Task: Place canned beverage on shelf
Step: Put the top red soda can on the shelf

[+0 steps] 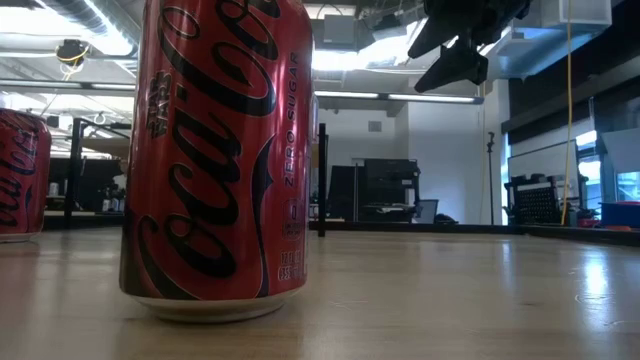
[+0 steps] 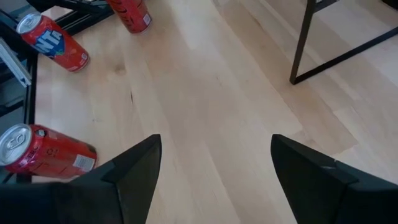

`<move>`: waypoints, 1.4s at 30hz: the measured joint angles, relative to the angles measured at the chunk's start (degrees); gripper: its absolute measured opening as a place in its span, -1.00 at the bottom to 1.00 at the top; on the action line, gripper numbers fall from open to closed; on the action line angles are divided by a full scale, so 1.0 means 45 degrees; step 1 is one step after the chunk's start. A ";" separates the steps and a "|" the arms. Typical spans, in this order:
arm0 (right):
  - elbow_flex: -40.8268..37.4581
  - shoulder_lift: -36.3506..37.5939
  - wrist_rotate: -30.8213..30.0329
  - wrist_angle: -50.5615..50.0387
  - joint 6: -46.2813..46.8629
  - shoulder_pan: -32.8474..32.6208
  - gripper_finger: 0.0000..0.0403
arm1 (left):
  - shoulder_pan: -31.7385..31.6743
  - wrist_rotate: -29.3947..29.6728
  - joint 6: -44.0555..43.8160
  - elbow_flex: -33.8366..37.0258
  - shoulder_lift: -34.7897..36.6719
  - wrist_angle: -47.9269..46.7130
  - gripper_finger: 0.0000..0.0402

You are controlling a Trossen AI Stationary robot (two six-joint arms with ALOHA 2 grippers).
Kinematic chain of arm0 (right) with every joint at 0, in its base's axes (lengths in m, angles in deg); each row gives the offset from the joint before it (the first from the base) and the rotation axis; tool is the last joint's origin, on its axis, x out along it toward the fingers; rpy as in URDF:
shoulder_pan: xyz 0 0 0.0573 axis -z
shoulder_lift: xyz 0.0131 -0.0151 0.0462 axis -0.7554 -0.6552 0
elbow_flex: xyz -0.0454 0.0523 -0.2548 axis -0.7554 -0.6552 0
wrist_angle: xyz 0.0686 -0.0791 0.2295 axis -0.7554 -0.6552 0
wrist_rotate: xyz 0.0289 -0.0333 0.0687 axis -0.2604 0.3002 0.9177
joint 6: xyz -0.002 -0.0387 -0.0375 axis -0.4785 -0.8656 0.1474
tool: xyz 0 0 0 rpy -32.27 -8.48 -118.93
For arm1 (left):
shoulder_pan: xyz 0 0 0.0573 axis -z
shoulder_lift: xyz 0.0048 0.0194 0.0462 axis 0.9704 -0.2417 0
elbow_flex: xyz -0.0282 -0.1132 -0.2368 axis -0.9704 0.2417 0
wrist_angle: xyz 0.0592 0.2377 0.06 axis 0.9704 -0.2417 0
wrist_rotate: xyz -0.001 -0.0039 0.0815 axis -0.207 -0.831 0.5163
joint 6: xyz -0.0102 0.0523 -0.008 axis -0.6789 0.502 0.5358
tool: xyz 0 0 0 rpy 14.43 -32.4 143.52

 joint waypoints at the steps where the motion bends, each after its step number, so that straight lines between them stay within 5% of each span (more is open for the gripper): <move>1: 0.0004 0.0000 0.0047 -0.0004 -0.0034 0.0000 0.44 | 0.0317 0.0195 -0.0140 0.0000 -0.0031 0.0032 0.31; 12: 0.0005 0.0000 0.0993 -0.0015 -0.0365 0.0000 0.44 | 0.3642 0.2170 -0.1691 -0.0154 -0.1375 -0.0061 0.31; 21: 0.0005 0.0000 0.2081 -0.0062 -0.0414 -0.0015 0.44 | 0.5699 0.3963 -0.2651 -0.3175 -0.3577 -0.2915 0.31; 26: 0.0005 0.0000 0.2381 -0.0300 -0.0413 -0.0015 0.44 | 0.5898 0.3851 -0.5120 -0.4553 -0.4193 -0.5724 0.31; 36: 0.0005 0.0000 0.2377 -0.0335 -0.0744 -0.0015 0.44 | 0.5849 0.3420 -0.7329 -0.4614 -0.4114 -0.5501 0.33; 42: 0.0005 0.0000 0.2376 -0.0335 -0.0743 -0.0015 0.44 | 0.5654 0.3160 -0.8408 -0.4614 -0.4114 -0.6298 0.59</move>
